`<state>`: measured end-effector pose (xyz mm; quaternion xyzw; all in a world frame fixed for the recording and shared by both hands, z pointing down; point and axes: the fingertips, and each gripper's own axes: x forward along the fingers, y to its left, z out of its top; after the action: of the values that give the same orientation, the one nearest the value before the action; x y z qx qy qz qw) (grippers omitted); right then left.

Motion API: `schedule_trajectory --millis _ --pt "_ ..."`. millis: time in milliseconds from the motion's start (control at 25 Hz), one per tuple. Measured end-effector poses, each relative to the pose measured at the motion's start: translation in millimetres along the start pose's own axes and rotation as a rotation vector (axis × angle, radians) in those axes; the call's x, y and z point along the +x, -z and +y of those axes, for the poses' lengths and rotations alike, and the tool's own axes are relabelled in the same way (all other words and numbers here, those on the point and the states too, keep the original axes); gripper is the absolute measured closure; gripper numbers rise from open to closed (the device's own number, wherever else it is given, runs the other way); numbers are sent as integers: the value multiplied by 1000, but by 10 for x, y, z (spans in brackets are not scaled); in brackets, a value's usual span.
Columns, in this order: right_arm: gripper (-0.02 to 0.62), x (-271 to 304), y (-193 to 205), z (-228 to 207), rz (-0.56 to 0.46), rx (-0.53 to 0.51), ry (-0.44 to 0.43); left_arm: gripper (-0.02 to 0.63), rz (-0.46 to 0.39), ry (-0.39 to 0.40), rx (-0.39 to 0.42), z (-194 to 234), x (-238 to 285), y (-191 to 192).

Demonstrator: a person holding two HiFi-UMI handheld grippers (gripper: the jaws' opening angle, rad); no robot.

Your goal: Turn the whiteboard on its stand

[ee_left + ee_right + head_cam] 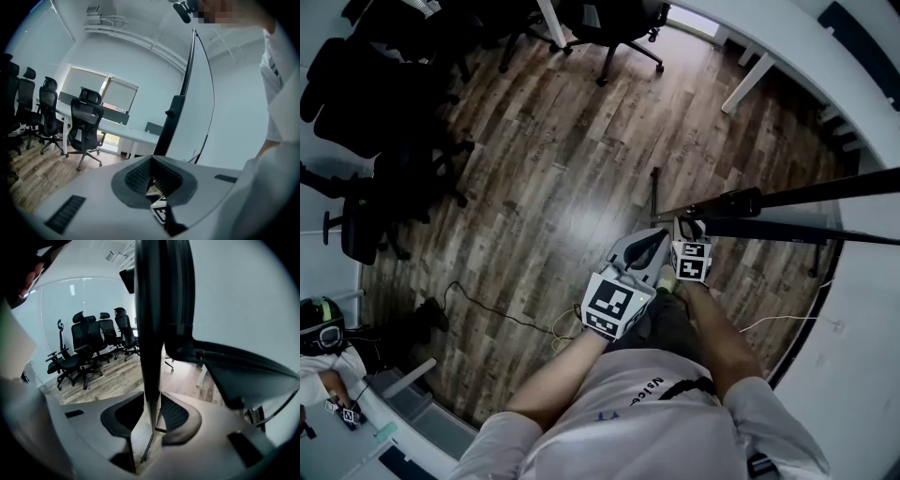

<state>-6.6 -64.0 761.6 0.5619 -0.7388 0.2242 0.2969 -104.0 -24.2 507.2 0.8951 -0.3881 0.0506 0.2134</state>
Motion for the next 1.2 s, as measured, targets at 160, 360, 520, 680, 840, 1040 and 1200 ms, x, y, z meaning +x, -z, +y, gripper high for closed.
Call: schedule_trajectory --millis 160,360,520,680,840,1040,1200 --pt "474 -210 223 159 53 -15 -18 594 1 26 0 13 -34 5" --pt "479 -661 218 460 53 -92 -143 594 8 54 -22 12 43 -4" --pt "503 -1190 19 674 8 -126 -265 594 21 74 -13 -133 47 -80" --pt "540 -1792 -678 754 -174 -108 -351 594 29 62 -13 -211 -25 -239" --pt "548 -2301 -1222 703 -301 -97 -413 594 25 21 -19 -320 -59 -355" --pt "549 -2760 -1602 453 -386 -89 -430 594 2 -1 -7 -697 -50 -458" --pt "549 -3095 -1864 299 -449 -102 -447 594 -30 2 12 -1019 -75 -624"
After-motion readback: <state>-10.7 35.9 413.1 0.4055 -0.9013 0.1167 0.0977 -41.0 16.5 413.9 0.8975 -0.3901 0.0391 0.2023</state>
